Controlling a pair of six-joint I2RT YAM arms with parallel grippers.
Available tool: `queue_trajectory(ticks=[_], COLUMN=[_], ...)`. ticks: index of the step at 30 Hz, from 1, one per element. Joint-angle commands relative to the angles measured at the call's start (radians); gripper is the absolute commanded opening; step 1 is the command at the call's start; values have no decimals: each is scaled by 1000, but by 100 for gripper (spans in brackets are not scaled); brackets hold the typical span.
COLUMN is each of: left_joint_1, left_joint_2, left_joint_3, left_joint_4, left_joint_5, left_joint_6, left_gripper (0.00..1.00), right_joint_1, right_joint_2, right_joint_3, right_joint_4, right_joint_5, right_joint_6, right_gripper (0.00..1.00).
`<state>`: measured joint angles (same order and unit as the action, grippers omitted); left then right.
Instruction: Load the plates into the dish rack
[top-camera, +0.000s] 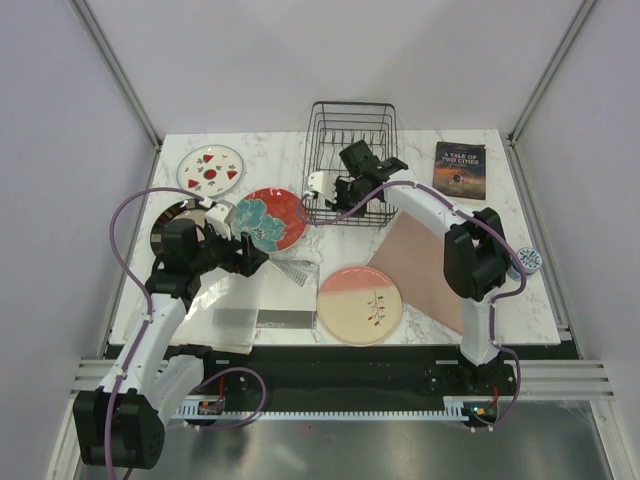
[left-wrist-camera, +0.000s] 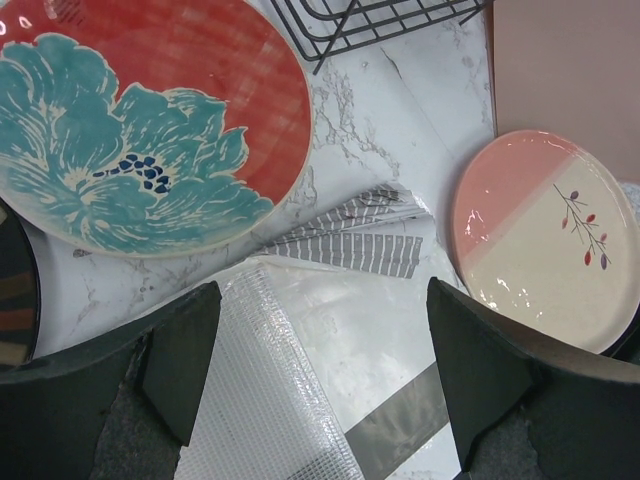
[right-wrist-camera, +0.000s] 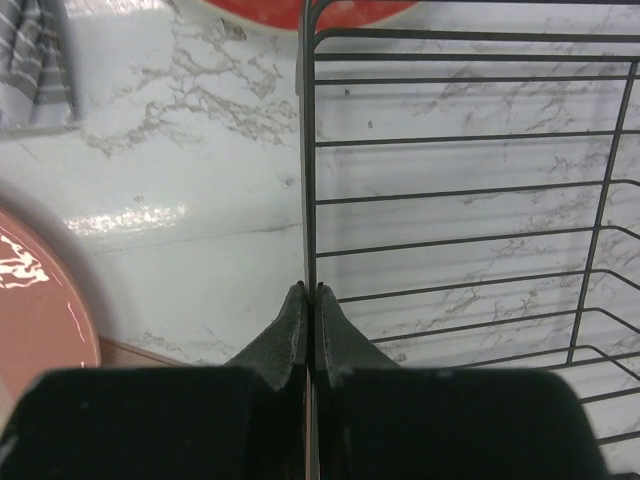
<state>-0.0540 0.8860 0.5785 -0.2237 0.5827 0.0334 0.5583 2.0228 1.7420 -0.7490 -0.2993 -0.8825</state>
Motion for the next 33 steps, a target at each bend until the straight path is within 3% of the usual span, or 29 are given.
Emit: queue_trajectory(ticks=[1, 5, 7, 9, 10, 11, 15, 19, 23, 25, 29, 33], left_joint_1=[-4, -6, -7, -17, -23, -45, -141, -213, -321, -363, -443, -445], left_joint_2=[-4, -4, -4, -1, 1, 10, 8, 50, 120, 162, 205, 225], left_joint_3=[17, 17, 17, 20, 33, 47, 112, 123, 110, 92, 67, 70], left_joint_4=[44, 47, 47, 47, 40, 11, -57, -34, 1, 44, 110, 122], left_joint_5=[29, 31, 31, 28, 22, 16, 0, 23, 31, 48, 60, 49], left_joint_6=[-24, -24, -24, -24, -58, -78, -127, -232, -257, -279, -311, -302], left_gripper=[91, 91, 91, 91, 92, 99, 100, 100, 99, 98, 96, 96], right_joint_1=[-37, -44, -49, -49, -51, -51, -57, -103, -201, -271, -394, -446], right_joint_2=[-19, -16, -22, -32, -35, -42, -158, -320, -536, -585, -603, -546], right_joint_3=[-21, -25, -25, -19, -13, -6, 5, -80, -331, -413, -580, -688], right_joint_4=[30, 22, 20, 22, 20, 19, 10, 97, 192, 185, 107, 72], right_joint_5=[97, 130, 120, 106, 106, 109, 150, 213, 195, 122, -290, -452], right_joint_6=[-91, -108, -96, -87, -69, -53, 49, 328, 673, 741, 800, 839], right_gripper=[0, 1, 16, 41, 50, 54, 66, 66, 68, 69, 67, 66])
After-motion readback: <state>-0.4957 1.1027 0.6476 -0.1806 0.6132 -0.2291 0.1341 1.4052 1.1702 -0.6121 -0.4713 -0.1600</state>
